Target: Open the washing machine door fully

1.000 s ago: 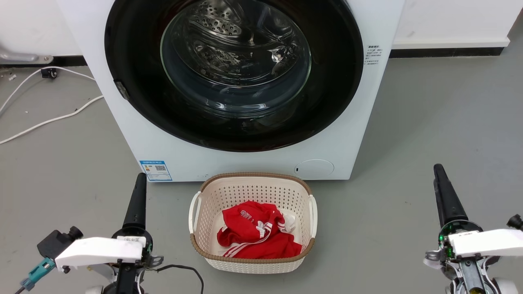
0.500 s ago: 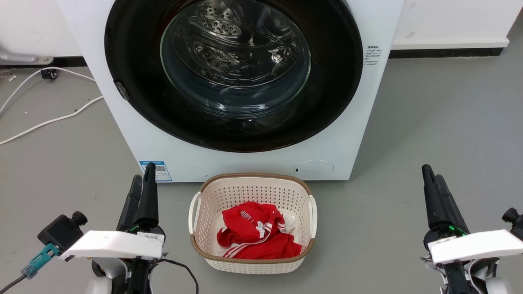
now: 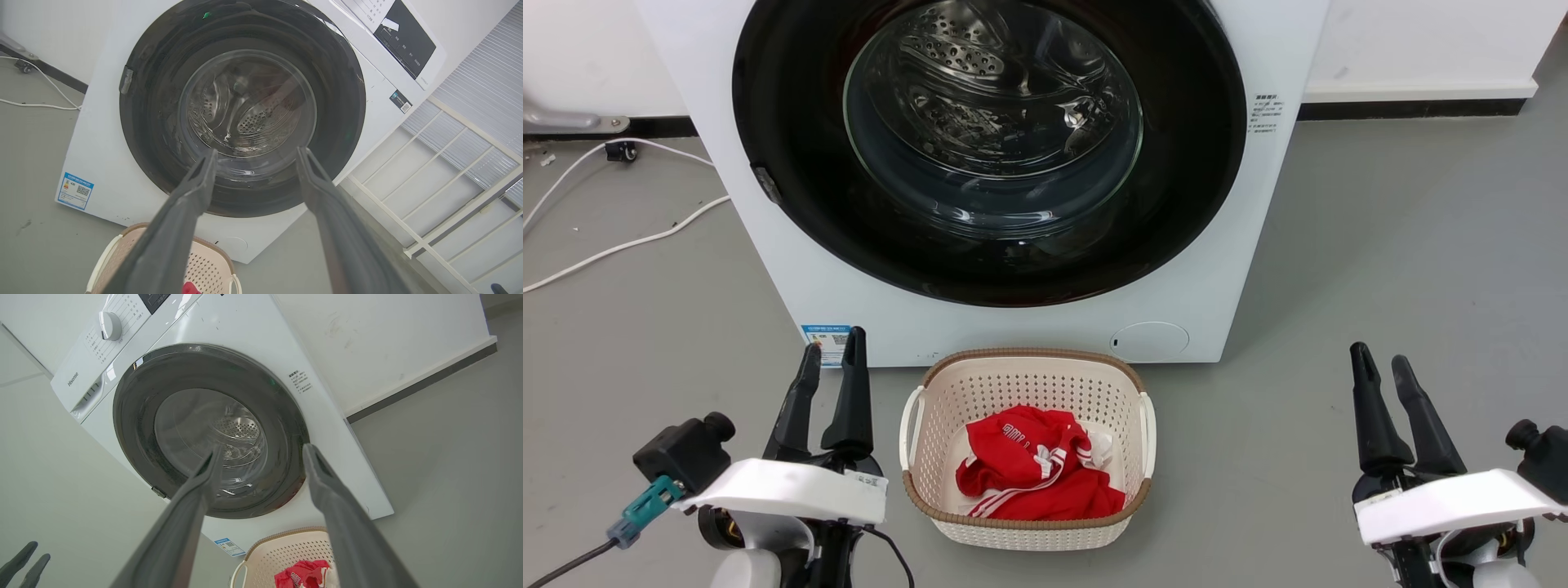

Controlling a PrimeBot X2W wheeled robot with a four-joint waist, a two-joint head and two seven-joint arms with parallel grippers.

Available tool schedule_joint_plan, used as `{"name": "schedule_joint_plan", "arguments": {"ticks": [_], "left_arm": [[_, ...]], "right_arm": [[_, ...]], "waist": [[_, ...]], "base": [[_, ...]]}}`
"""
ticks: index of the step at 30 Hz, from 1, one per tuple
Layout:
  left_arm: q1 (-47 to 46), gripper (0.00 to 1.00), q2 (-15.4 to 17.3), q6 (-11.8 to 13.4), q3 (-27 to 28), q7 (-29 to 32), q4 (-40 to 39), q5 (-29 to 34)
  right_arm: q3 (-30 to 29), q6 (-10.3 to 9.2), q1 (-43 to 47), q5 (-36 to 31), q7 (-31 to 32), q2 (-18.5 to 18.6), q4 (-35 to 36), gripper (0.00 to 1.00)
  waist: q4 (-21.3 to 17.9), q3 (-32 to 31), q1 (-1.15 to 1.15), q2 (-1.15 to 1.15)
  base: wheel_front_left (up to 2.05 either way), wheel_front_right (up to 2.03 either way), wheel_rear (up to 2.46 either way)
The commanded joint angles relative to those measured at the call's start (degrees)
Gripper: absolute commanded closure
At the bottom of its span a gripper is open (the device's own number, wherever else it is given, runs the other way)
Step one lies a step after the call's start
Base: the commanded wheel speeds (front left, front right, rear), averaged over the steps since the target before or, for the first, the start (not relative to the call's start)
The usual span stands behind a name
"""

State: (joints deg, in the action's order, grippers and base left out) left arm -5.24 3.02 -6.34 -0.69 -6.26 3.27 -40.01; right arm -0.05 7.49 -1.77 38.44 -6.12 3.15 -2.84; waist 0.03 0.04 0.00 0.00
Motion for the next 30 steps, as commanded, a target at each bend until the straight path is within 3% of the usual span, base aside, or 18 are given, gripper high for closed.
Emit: {"name": "schedule_joint_plan", "arguments": {"ticks": [1,30], "left_arm": [[-0.61,0.00,0.12,0.19,-0.34,-0.57,-0.65,2.34],[-0.84,0.00,1.62,4.21,-4.48,-4.66,0.64,21.69]], "right_arm": [[0.14,0.00,-0.04,-2.28,-0.55,-0.04,0.50,0.00],[-0.26,0.00,1.04,-20.37,-0.45,-0.19,1.71,0.00]], "waist": [[-0.01,-0.03,0.00,0.00],[-0.02,0.09,0.00,0.00]], "base": [[0.00,0.00,0.00],[0.00,0.00,0.00]]}}
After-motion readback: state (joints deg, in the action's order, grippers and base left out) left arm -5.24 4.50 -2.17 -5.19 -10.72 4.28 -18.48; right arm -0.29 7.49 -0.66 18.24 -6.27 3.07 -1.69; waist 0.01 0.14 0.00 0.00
